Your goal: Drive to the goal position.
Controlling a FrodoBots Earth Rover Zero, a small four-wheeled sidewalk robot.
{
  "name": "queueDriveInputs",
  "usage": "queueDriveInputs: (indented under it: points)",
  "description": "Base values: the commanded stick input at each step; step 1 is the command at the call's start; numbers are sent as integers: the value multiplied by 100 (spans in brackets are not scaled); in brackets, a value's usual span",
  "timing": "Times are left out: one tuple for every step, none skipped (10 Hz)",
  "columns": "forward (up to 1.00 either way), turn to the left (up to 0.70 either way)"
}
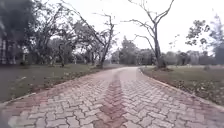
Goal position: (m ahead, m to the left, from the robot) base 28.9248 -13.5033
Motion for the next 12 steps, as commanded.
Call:
queueDriveInputs:
  points:
    - [70,0]
    - [70,0]
    - [70,0]
    - [70,0]
    - [70,0]
    - [70,0]
    - [70,0]
    - [70,0]
    - [70,0]
    - [70,0]
    - [70,0]
    - [70,0]
